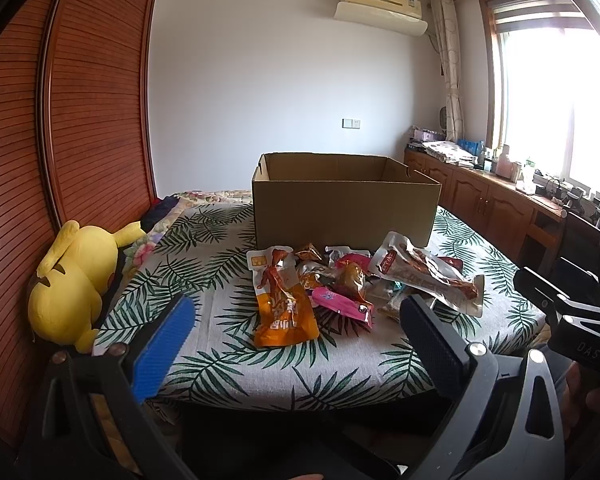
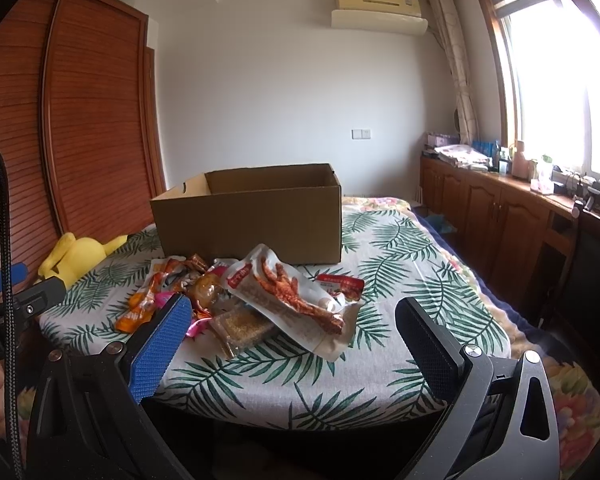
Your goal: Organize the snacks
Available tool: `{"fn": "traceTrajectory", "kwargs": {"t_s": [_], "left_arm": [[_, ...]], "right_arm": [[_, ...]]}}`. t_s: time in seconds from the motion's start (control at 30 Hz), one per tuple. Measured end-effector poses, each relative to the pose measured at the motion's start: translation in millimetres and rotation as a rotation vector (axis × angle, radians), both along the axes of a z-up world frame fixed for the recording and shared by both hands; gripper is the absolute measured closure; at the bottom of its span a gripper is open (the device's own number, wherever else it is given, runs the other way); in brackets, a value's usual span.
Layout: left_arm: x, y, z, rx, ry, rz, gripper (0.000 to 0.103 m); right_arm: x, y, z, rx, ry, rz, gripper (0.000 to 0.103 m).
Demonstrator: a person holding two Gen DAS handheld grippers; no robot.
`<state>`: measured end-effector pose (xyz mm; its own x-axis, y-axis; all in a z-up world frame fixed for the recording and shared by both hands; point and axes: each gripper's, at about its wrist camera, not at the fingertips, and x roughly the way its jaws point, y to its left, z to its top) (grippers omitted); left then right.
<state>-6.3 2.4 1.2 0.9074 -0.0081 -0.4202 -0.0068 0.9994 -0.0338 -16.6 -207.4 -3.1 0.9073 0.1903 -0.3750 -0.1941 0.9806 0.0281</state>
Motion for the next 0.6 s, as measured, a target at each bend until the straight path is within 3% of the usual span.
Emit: {"fn": "traceTrajectory", "kwargs": {"t_s": [0.6], "left_arm": [[24, 12, -26, -0.006, 0.079, 0.022, 0.000]], "right_arm": [[9, 2, -13, -0.035, 0.023, 0.010, 0.000]]}}
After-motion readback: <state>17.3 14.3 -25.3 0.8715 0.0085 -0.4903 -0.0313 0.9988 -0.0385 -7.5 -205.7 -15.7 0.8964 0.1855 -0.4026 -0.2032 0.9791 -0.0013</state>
